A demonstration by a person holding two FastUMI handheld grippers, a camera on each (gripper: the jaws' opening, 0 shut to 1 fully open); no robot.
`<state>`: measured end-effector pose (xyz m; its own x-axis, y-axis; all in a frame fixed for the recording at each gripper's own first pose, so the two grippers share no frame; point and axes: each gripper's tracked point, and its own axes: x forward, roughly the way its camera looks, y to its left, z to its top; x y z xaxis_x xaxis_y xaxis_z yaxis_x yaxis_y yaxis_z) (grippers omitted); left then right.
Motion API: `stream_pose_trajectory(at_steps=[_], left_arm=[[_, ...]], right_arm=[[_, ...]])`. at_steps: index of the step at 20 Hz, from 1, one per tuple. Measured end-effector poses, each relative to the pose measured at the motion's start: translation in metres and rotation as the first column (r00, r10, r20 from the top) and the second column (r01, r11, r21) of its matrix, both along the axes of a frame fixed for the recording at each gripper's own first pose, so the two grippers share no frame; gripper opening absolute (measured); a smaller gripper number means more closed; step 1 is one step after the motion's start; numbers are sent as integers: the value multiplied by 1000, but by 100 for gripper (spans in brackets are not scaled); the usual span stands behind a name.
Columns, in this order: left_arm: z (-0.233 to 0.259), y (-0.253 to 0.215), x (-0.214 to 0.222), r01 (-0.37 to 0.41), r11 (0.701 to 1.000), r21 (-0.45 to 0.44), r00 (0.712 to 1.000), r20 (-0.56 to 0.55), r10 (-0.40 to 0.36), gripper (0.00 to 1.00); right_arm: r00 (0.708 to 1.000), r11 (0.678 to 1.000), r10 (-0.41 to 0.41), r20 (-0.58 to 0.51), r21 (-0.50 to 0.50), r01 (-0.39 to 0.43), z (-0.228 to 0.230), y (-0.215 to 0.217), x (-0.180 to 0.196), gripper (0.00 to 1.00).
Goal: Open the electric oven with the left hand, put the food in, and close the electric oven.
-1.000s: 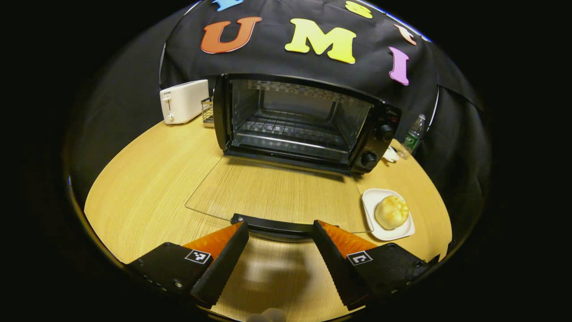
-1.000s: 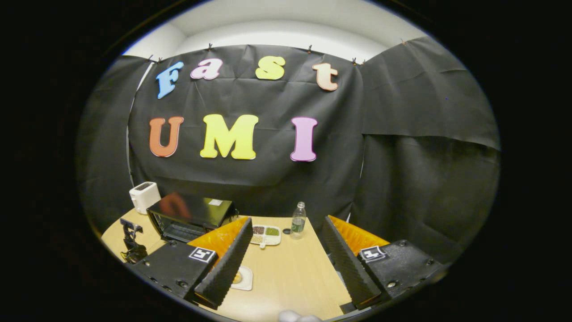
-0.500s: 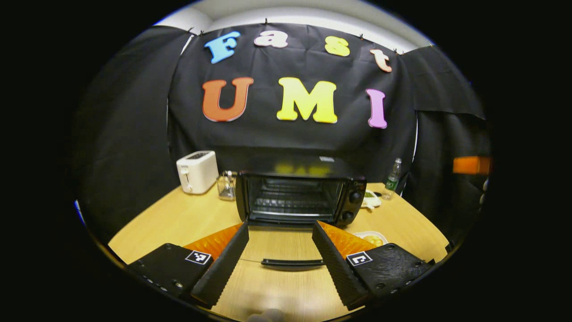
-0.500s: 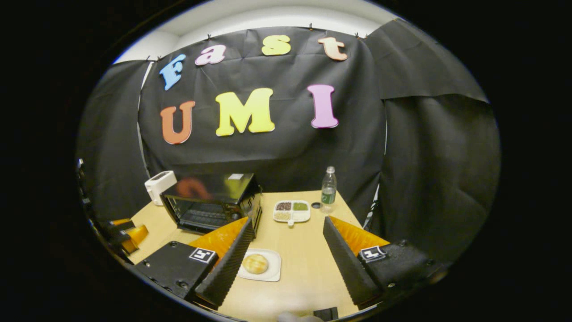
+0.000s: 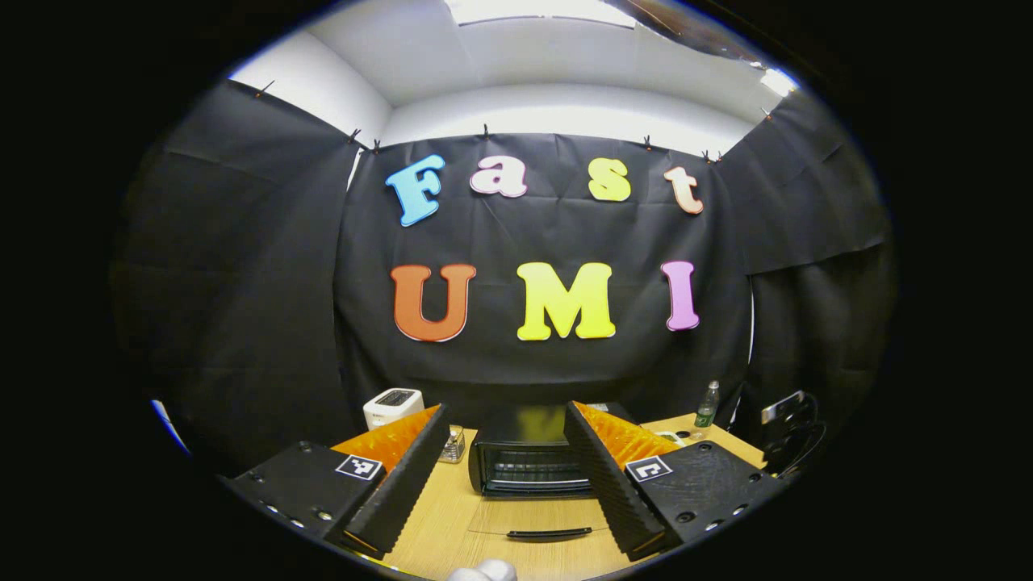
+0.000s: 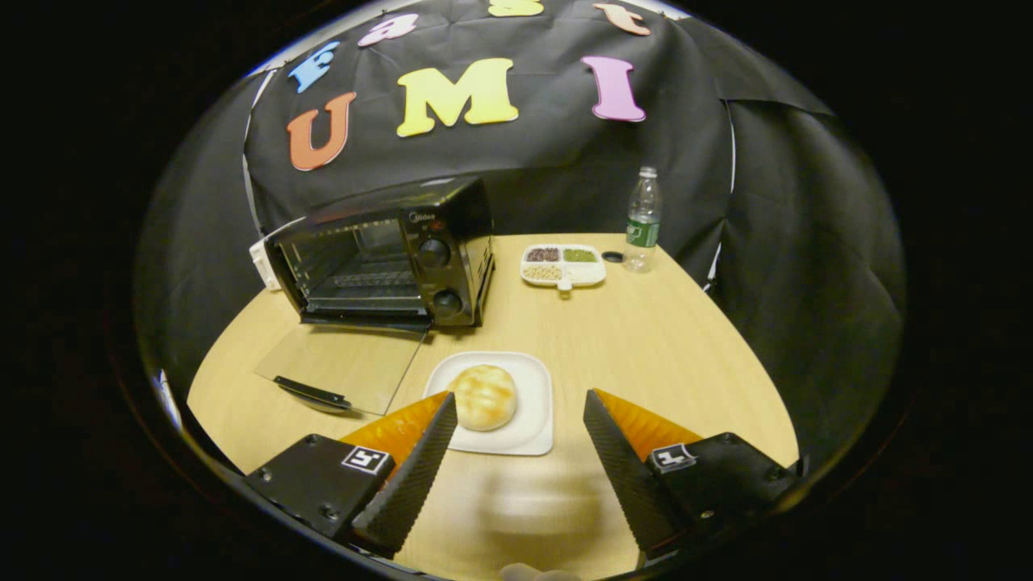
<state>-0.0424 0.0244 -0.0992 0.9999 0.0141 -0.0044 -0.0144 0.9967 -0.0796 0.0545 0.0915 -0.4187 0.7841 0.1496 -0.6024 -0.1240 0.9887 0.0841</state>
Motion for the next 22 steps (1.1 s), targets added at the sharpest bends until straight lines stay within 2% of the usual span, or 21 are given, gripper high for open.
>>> stream_pose_trajectory(at_steps=[1,7,15,16,18,21,22], left_arm=[[3,-2,-1,7,1000,7,1000,6,-7,82],[-3,6,-6,8,999,41,1000,-18,-7,83],[-15,14,1,16,999,45,998,-54,-14,83],[-15,15,2,17,999,45,998,-53,-14,94],[-17,17,4,19,999,45,998,-59,-16,94],[-20,18,4,18,999,44,998,-64,-15,94],[-21,21,4,15,999,45,998,-65,-12,89]], right_arm=[[1000,999,16,-13,29,-16,-8,13,5,100],[999,1000,24,-43,21,-23,-32,43,32,99],[995,1000,-12,-101,-25,10,-64,44,51,99],[993,1000,-8,-117,-29,5,-68,45,51,99],[994,999,-18,-108,-28,15,-68,44,54,99],[993,999,-10,-116,-38,5,-67,45,54,89],[992,999,1,-123,-52,-8,-69,45,53,87]])
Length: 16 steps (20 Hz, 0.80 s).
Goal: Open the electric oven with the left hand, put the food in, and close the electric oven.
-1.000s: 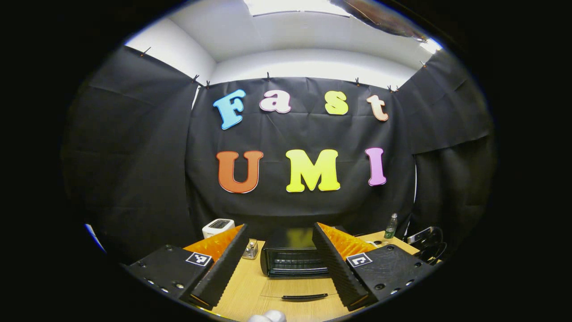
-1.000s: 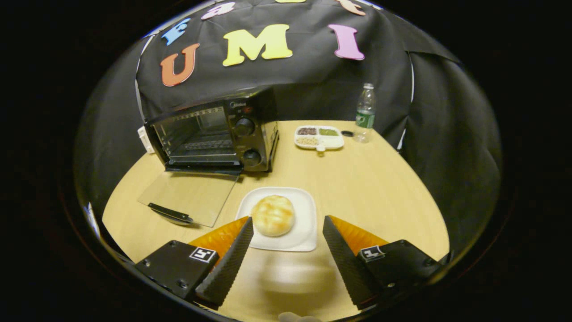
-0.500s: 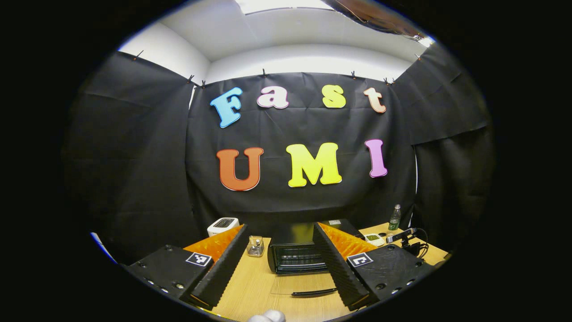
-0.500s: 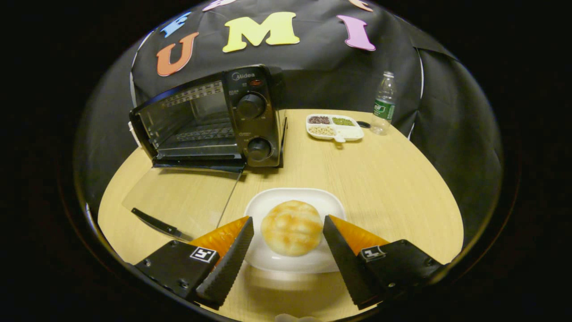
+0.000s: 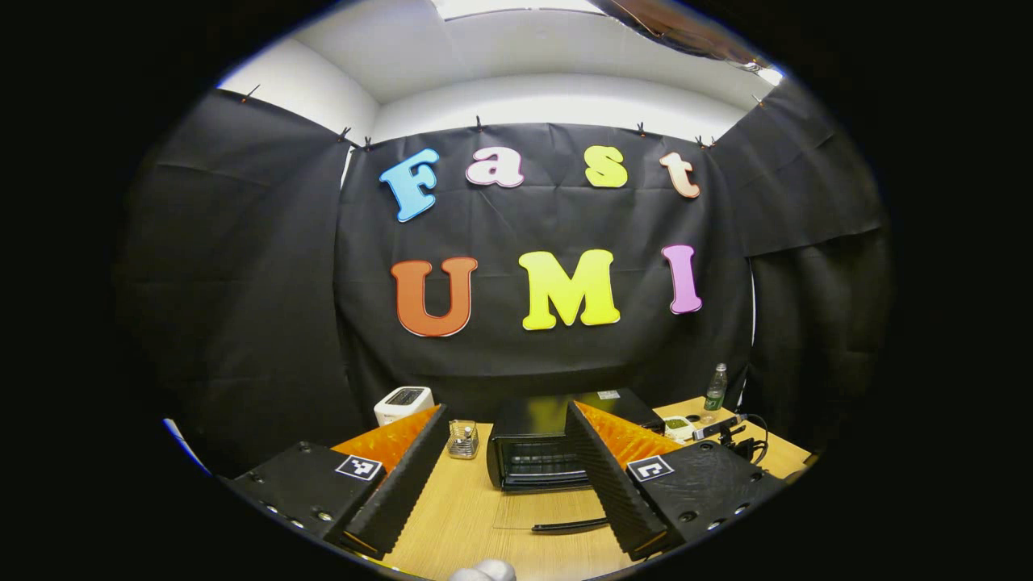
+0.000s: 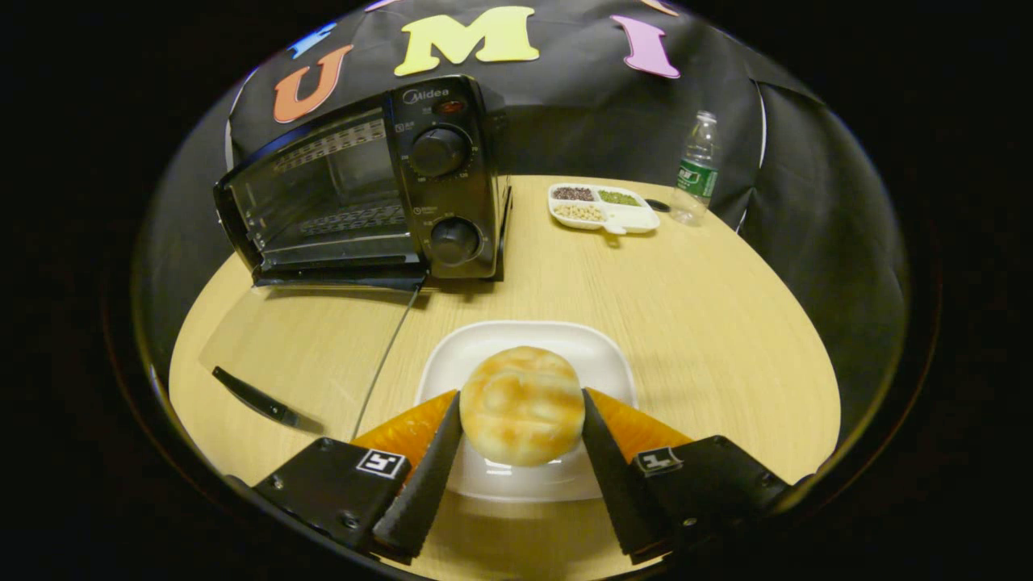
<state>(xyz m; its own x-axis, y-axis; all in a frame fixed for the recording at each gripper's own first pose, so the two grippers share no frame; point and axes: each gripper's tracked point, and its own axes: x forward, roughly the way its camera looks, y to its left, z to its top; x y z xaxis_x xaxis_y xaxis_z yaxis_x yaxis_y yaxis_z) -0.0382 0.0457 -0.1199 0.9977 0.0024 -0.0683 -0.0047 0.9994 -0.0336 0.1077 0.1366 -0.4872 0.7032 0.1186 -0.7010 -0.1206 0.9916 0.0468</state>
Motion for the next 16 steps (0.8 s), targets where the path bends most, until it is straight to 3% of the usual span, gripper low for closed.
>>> stream_pose_trajectory(at_steps=[1,4,8,11,14,16], left_arm=[[-1,2,1,-1,1000,1,1000,-1,1,94],[-2,1,-1,0,1000,-5,1000,-6,0,95],[-2,6,-3,-5,1000,0,1000,-3,5,95],[-4,11,-6,-11,1000,4,1000,-3,11,95],[-5,16,-10,-16,1000,8,1000,-5,16,94],[-5,18,-13,-17,1000,15,1000,-10,17,95]], right_arm=[[1000,1000,-2,11,-6,2,3,-1,1,77],[1000,1000,-7,6,3,7,6,-3,-1,68],[1000,993,-7,27,115,4,34,12,-4,67],[998,942,-53,13,331,46,66,43,-3,68],[996,859,-95,0,506,82,95,77,5,67],[993,814,-116,-10,572,101,106,100,11,67]])
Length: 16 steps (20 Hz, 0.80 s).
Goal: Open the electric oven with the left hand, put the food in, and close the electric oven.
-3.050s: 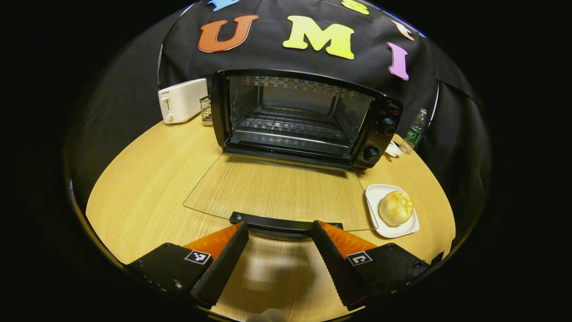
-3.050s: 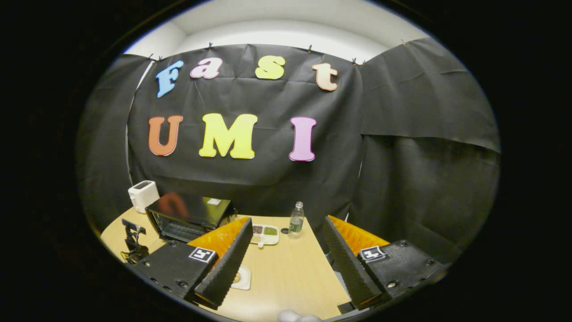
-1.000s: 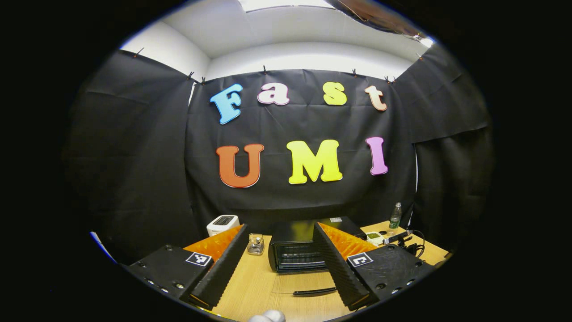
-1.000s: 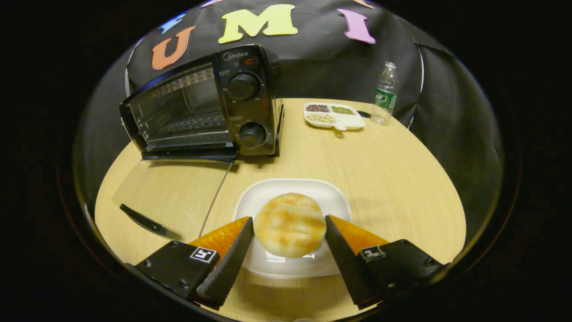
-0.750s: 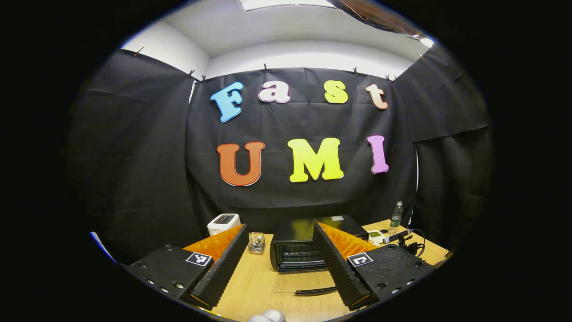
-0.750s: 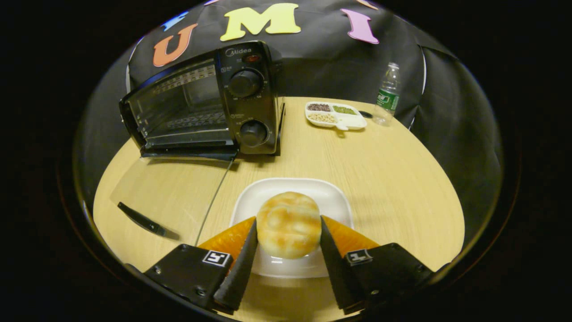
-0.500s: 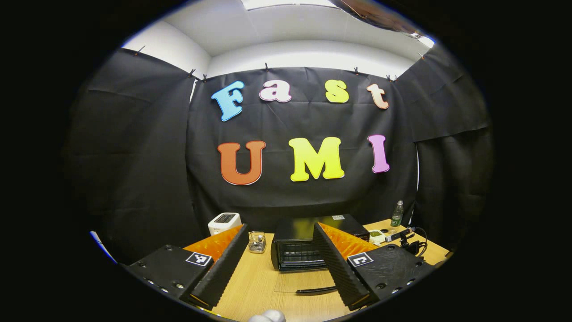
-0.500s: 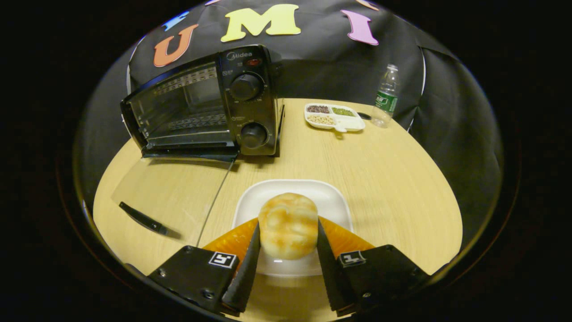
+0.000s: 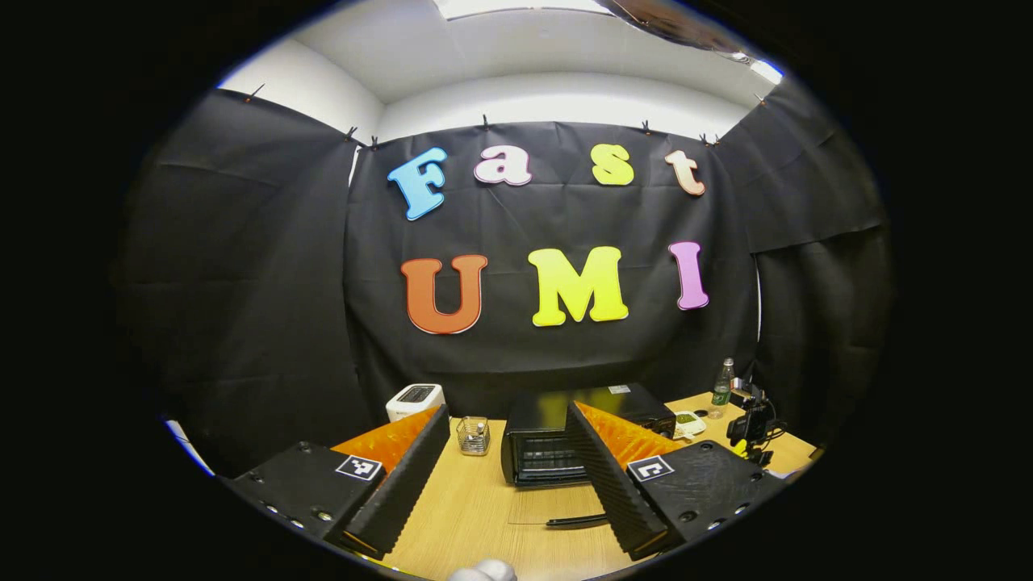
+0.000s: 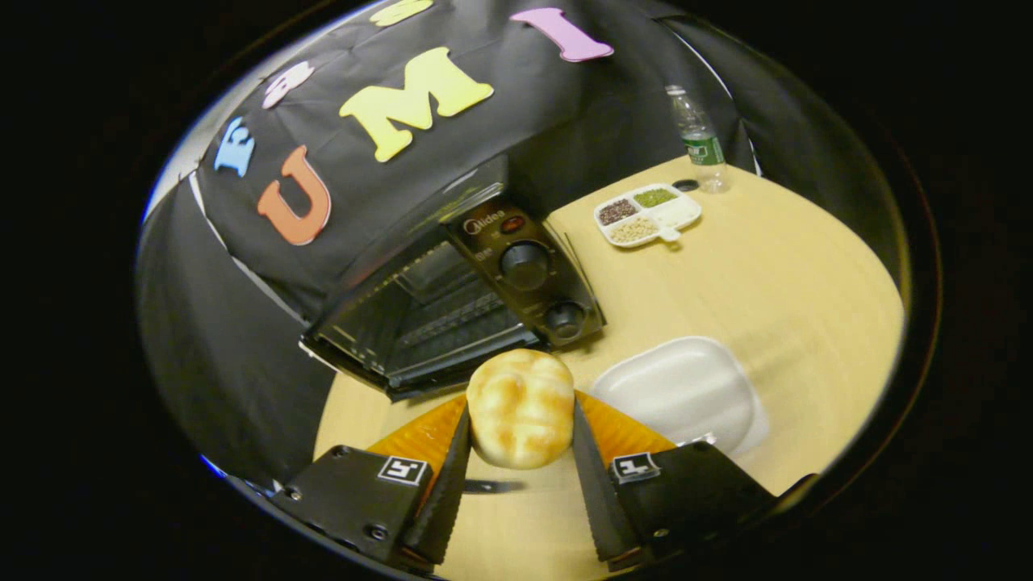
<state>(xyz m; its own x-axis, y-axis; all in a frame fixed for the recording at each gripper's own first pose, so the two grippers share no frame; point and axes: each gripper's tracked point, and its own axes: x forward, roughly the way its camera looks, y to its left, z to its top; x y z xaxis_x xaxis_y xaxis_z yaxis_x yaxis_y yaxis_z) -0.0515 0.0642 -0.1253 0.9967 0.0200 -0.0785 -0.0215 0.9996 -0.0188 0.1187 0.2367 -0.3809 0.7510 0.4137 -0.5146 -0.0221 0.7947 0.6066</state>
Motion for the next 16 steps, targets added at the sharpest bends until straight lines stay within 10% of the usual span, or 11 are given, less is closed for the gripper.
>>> stream_pose_trajectory(at_steps=[9,16], left_arm=[[-11,17,-10,-6,1000,22,1000,-25,6,84],[-25,28,-3,-10,1000,15,998,-59,11,95]], right_arm=[[998,981,-69,-4,179,68,11,101,41,66],[983,970,-183,3,162,180,0,118,93,67]])
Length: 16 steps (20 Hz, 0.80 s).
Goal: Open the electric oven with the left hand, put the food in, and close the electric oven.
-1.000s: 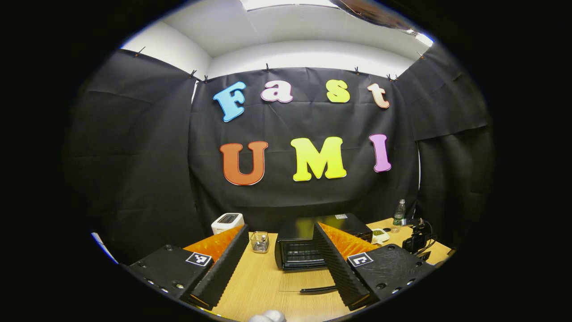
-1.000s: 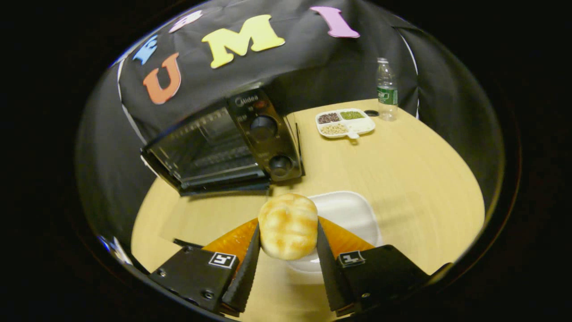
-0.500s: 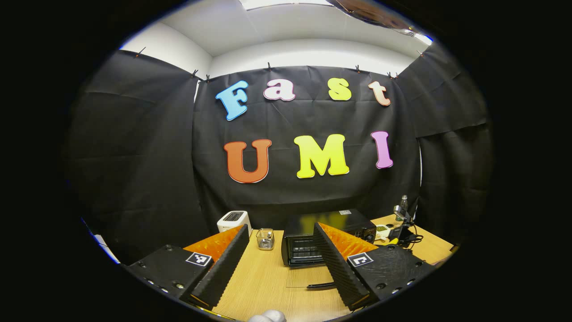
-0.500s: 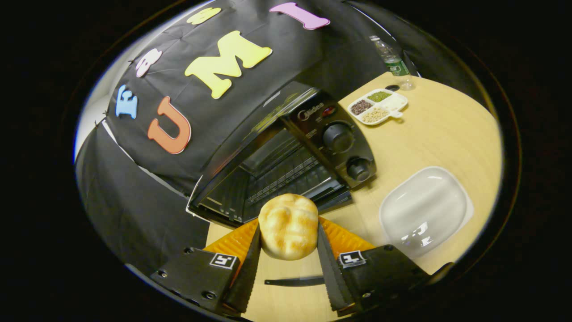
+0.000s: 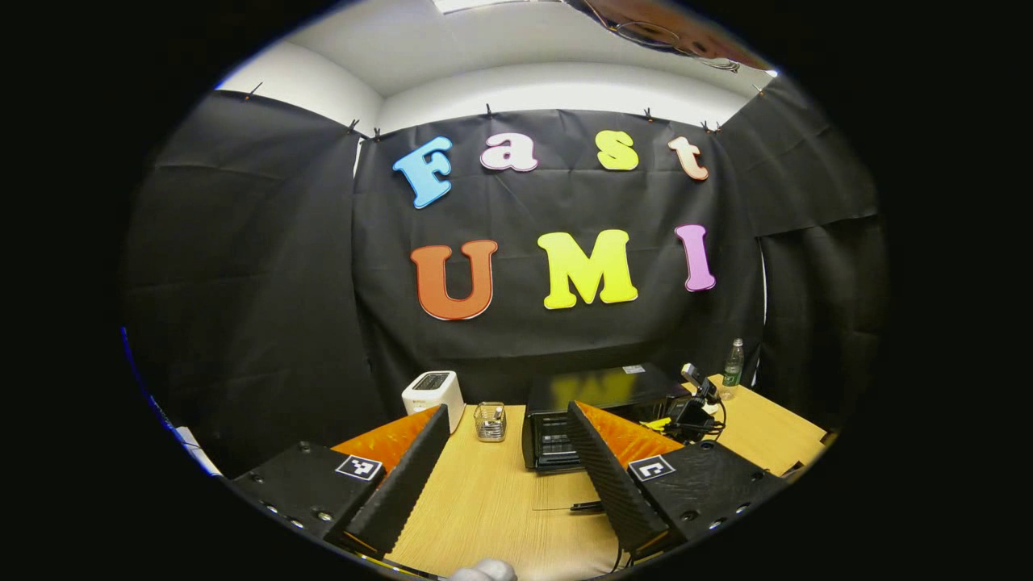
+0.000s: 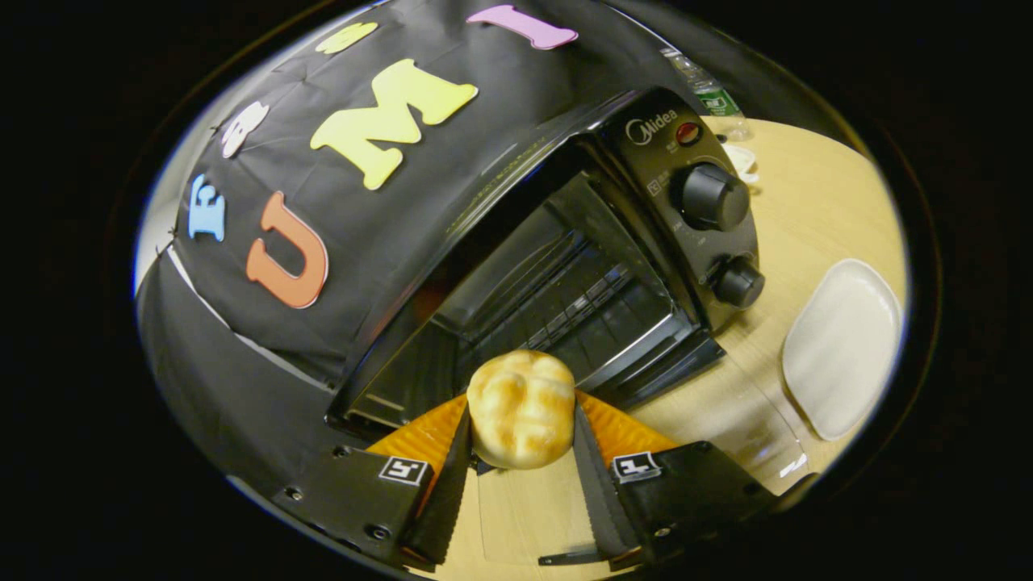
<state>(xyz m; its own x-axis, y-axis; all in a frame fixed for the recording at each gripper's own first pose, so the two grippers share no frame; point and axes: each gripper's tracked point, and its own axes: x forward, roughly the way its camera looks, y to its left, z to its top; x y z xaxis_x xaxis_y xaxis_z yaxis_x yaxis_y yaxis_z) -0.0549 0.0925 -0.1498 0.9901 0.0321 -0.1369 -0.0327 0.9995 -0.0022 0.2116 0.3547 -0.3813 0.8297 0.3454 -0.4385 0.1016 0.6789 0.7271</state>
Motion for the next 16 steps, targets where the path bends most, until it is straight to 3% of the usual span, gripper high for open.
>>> stream_pose_trajectory(at_steps=[3,5,6,7,8,10,11,12,13,14,16], left_arm=[[-9,-1,1,7,1000,-4,1000,-24,-7,95],[-15,-1,-4,11,1000,2,999,-36,-11,95],[-13,0,-4,12,1000,6,999,-38,-12,84],[-13,1,-4,10,1000,12,999,-40,-9,84],[-14,3,-3,10,1000,16,999,-36,-10,95],[-17,5,-2,9,1000,15,999,-42,-9,100],[-17,4,-1,11,1000,12,999,-42,-10,84],[-16,5,0,11,1000,14,999,-38,-10,95],[-15,6,2,10,1000,16,999,-37,-9,84],[-18,5,3,10,1000,12,999,-41,-9,95],[-19,4,5,13,1000,11,999,-41,-13,95]], right_arm=[[999,998,-49,16,-31,50,-1,7,21,66],[997,992,-68,33,-105,71,-3,11,34,66],[996,989,-72,57,-123,78,-1,13,42,66],[996,983,-70,57,-165,78,-2,15,46,67],[995,979,-83,61,-183,93,-2,12,51,66],[993,967,-106,42,-229,113,-14,5,53,67],[992,959,-125,25,-253,127,-19,0,54,66],[989,958,-143,24,-246,144,-21,-4,55,67],[989,955,-147,18,-257,147,-23,-7,55,67],[990,951,-137,22,-278,137,-22,-7,57,66],[993,943,-115,25,-312,117,-23,-1,58,67]])
